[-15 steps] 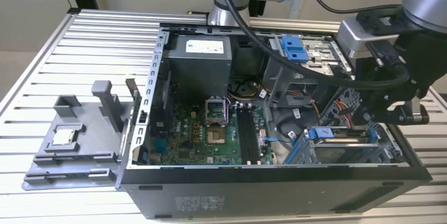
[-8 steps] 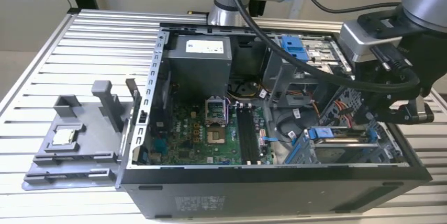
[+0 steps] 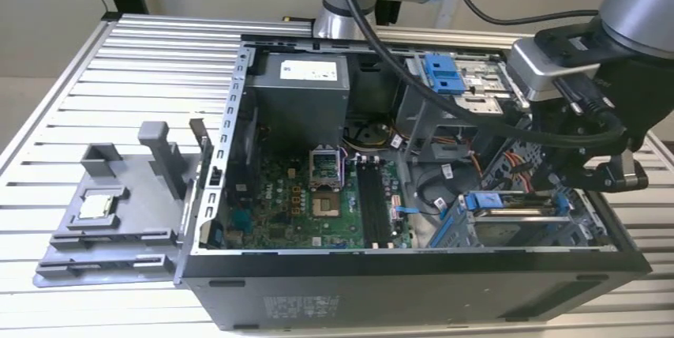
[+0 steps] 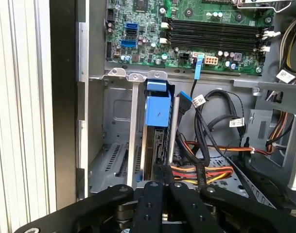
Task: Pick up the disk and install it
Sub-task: 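Insert the second disk wire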
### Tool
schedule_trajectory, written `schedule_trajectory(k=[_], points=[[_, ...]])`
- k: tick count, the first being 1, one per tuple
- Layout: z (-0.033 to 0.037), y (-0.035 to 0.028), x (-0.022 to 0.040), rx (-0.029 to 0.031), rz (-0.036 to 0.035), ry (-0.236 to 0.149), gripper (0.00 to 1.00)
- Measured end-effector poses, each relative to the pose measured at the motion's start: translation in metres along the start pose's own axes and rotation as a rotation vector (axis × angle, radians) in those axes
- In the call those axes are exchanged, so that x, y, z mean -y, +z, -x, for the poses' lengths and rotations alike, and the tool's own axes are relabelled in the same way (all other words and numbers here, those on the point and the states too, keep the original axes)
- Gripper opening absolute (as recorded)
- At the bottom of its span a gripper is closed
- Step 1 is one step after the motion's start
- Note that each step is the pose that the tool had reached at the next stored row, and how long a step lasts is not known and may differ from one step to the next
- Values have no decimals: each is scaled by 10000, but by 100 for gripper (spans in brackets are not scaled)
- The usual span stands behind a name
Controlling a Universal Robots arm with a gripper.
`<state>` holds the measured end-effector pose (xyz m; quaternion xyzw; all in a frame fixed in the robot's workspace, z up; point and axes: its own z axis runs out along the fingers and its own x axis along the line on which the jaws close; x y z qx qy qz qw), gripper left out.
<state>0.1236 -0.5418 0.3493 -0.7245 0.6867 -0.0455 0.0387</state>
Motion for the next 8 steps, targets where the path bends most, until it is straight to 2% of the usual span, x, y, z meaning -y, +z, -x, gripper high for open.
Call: schedule_trajectory(k=[8], points=[[0, 3, 0, 0, 0, 0, 0]])
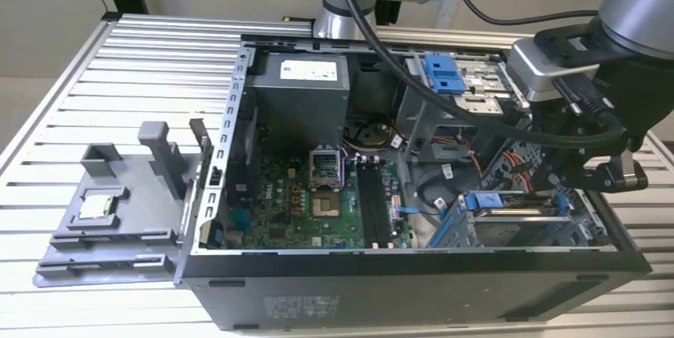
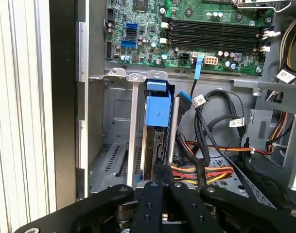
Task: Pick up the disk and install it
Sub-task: 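Insert the second disk wire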
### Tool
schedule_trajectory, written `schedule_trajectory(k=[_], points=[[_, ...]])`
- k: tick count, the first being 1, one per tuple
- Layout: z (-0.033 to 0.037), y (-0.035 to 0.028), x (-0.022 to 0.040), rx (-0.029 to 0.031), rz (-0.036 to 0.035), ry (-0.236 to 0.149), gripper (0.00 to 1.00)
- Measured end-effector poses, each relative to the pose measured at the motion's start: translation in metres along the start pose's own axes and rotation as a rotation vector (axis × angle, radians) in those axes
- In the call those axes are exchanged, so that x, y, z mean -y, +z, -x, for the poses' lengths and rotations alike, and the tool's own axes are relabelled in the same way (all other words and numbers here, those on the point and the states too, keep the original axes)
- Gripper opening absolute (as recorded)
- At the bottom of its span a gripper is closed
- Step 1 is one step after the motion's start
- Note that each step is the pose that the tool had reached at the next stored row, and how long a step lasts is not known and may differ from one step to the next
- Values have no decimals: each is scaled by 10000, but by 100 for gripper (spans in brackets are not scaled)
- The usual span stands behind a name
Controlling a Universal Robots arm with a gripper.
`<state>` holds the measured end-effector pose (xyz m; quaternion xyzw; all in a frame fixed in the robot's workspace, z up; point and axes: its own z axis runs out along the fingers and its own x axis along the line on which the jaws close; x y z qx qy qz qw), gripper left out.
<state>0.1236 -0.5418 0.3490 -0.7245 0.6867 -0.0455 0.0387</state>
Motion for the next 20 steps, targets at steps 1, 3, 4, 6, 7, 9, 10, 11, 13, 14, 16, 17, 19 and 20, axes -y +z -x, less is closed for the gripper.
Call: schedule_trajectory(k=[1, 3, 4, 6, 7, 9, 10, 11, 13, 14, 16, 17, 19, 20], points=[[0, 0, 0, 0, 0, 0, 0], [0, 0, 0, -1, 1, 1, 0], [0, 0, 0, 0, 0, 0, 0], [0, 1, 0, 0, 0, 0, 100], [0, 1, 0, 1, 0, -1, 100], [0, 1, 0, 4, 0, -16, 100], [0, 1, 0, 5, 0, -29, 100], [0, 0, 0, -2, 0, -51, 100], [0, 0, 0, -28, 0, -131, 100], [1, -2, 0, -71, -3, -197, 100], [12, -3, 1, -187, -28, -298, 100], [24, -3, 2, -215, -39, -346, 100], [46, -6, 3, -228, -66, -404, 100], [62, -11, 5, -229, -80, -414, 100]])
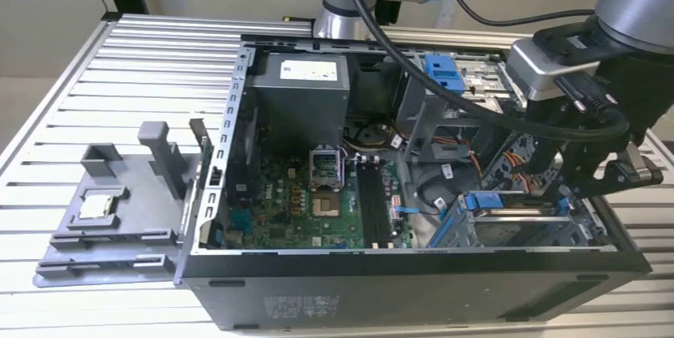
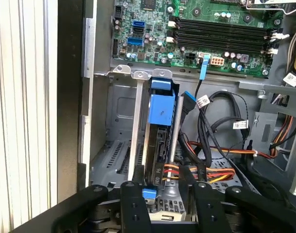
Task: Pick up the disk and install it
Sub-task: 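Insert the second disk wire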
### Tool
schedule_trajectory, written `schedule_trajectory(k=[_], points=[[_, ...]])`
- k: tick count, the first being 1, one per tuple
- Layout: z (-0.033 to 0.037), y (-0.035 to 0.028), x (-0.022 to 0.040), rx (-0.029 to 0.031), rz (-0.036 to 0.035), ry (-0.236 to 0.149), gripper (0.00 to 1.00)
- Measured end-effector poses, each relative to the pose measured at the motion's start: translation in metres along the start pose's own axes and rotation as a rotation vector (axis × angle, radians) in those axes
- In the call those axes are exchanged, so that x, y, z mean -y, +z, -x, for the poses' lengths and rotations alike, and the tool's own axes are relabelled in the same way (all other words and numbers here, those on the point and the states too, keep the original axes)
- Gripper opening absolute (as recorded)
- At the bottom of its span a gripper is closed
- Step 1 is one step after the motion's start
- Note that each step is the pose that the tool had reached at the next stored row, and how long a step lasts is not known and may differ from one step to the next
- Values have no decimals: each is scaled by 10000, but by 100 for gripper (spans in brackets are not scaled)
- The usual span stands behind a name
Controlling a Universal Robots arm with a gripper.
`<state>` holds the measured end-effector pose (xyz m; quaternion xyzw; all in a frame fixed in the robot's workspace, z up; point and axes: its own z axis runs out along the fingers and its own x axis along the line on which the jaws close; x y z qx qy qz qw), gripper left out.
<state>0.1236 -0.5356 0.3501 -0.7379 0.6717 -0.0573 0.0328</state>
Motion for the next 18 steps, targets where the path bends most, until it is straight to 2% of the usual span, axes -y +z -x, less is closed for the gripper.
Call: schedule_trajectory(k=[5, 8, 9, 11, 15, 18], points=[[152, -27, 18, -19, -16, -55, 100], [211, -48, 26, -23, -29, -137, 100], [228, -60, 28, -43, -106, -269, 100], [229, -62, 29, -62, -209, -402, 100], [229, -65, 29, -107, -403, -657, 100], [229, -66, 30, -140, -518, -851, 100]])
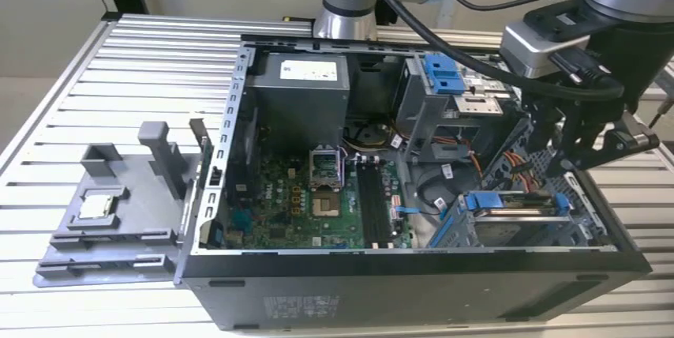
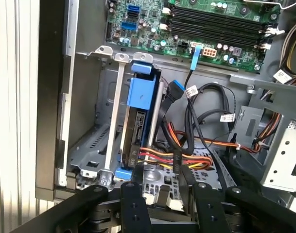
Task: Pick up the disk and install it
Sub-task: 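Insert the second disk wire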
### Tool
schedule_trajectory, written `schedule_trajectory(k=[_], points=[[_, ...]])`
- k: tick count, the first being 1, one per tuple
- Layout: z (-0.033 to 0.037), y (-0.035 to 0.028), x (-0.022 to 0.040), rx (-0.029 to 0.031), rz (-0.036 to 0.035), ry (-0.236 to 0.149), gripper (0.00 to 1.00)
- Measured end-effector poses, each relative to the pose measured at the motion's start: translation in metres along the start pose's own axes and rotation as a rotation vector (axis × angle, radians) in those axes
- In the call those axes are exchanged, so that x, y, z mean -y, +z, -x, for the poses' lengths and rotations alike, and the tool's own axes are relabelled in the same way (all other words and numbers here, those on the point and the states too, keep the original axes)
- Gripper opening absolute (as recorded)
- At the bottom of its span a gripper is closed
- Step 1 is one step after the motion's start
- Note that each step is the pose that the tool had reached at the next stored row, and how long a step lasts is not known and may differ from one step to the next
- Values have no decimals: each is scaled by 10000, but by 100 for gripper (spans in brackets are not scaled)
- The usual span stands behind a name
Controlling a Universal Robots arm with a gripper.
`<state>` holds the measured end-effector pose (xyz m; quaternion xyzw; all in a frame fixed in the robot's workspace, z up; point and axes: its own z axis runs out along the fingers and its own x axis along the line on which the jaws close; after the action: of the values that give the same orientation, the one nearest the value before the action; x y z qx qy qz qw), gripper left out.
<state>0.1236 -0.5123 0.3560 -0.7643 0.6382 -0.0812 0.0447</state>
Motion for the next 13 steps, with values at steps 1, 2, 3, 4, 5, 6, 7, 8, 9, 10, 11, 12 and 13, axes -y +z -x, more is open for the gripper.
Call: schedule_trajectory(k=[1, 2, 3, 4, 5, 6, 7, 8, 9, 10, 11, 12, 13], points=[[0, -2, 1, -7, -17, -72, 100], [0, -5, 2, -10, -24, -142, 100], [0, -6, 2, -11, -31, -203, 100], [0, -8, 2, -14, -36, -273, 100], [-1, -10, 2, -14, -37, -328, 100], [-1, -10, 2, -13, -38, -332, 100], [-1, -10, 2, -13, -38, -334, 100], [-1, -10, 2, -13, -39, -336, 100], [-1, -10, 2, -12, -39, -337, 100], [1, -12, 3, -40, -33, -342, 100], [4, -13, 5, -147, -11, -363, 100], [8, -11, 6, -250, 9, -389, 100], [12, -11, 8, -350, 28, -421, 100]])
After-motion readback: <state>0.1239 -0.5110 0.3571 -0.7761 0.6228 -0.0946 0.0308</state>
